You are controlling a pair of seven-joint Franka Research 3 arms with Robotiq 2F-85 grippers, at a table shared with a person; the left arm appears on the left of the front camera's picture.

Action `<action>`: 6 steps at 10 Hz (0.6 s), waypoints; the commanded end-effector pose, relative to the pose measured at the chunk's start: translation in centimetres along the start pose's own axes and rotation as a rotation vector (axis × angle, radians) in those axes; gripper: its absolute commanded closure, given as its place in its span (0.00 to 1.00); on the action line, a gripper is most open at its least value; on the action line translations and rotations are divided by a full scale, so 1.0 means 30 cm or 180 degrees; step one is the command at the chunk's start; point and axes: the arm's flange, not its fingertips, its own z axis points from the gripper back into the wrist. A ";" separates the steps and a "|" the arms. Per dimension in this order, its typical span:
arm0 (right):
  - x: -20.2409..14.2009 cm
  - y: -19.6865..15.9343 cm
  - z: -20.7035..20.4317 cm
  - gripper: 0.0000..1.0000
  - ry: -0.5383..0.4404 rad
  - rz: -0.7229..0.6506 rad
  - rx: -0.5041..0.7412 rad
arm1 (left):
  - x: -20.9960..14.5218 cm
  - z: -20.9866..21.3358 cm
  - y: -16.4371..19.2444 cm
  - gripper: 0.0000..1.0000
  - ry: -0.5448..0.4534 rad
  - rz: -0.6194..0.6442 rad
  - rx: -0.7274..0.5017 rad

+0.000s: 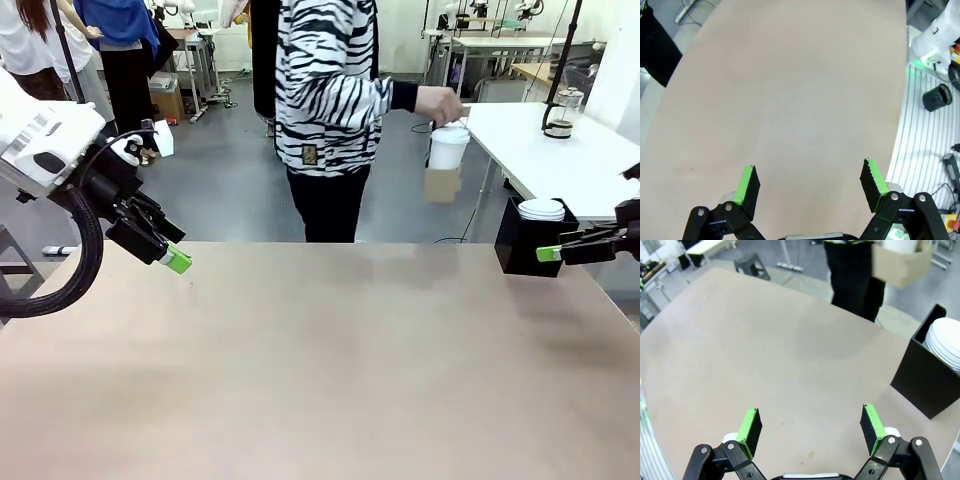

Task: Pour a drink into a cup and package it in a carrier.
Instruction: Insert the held 600 ml Paper Cup into the Cup Carrier.

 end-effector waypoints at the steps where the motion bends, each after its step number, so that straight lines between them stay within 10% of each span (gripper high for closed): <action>1: -0.012 -0.005 0.007 0.00 -0.0014 0.0023 0.0027 | 0.007 -0.003 0.000 0.00 -0.0075 0.0036 -0.0009; 6: -0.012 -0.005 0.007 0.00 -0.0014 0.0023 0.0027 | 0.007 -0.003 0.000 0.00 -0.0075 0.0036 -0.0009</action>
